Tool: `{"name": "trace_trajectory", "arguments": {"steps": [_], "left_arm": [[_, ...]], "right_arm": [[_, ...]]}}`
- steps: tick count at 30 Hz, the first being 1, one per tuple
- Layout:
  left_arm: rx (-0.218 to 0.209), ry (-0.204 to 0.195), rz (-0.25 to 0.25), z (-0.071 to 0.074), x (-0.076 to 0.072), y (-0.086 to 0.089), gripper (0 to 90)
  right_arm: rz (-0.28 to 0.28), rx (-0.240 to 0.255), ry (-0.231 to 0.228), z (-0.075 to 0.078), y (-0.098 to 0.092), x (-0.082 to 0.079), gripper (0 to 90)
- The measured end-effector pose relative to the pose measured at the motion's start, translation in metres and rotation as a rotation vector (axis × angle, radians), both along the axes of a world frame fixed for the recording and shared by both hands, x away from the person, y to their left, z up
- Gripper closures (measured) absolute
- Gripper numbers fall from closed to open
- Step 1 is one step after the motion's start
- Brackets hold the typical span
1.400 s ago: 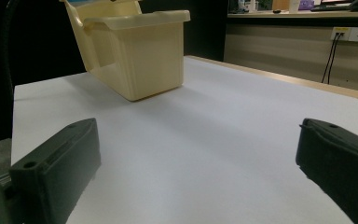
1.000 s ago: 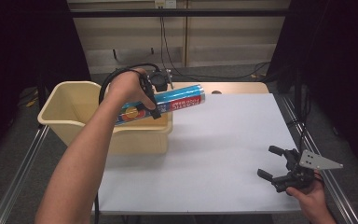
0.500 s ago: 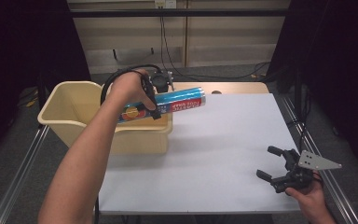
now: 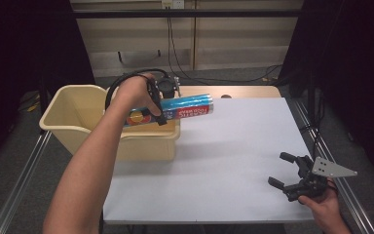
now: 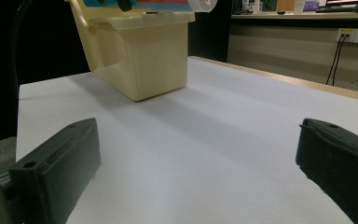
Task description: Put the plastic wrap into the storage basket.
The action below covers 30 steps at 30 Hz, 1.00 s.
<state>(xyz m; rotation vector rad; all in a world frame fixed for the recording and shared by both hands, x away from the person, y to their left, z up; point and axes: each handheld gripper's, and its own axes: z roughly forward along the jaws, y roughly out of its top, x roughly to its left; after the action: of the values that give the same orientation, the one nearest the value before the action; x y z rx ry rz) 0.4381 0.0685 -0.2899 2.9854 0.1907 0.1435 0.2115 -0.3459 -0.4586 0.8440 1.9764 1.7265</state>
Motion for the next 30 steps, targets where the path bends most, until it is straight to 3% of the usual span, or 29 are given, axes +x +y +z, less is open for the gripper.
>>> {"name": "trace_trajectory", "arguments": {"steps": [20,30], "left_arm": [[-0.006,0.002,-0.057,-0.0036,0.0022,0.0041,31.9],[-0.016,0.014,-0.046,-0.0080,0.0035,0.0073,31.9]], "right_arm": [[0.004,-0.002,0.003,-0.0005,0.0008,0.0003,0.0],[0.006,-0.002,0.002,-0.0005,0.0013,0.0001,0.0]]}}
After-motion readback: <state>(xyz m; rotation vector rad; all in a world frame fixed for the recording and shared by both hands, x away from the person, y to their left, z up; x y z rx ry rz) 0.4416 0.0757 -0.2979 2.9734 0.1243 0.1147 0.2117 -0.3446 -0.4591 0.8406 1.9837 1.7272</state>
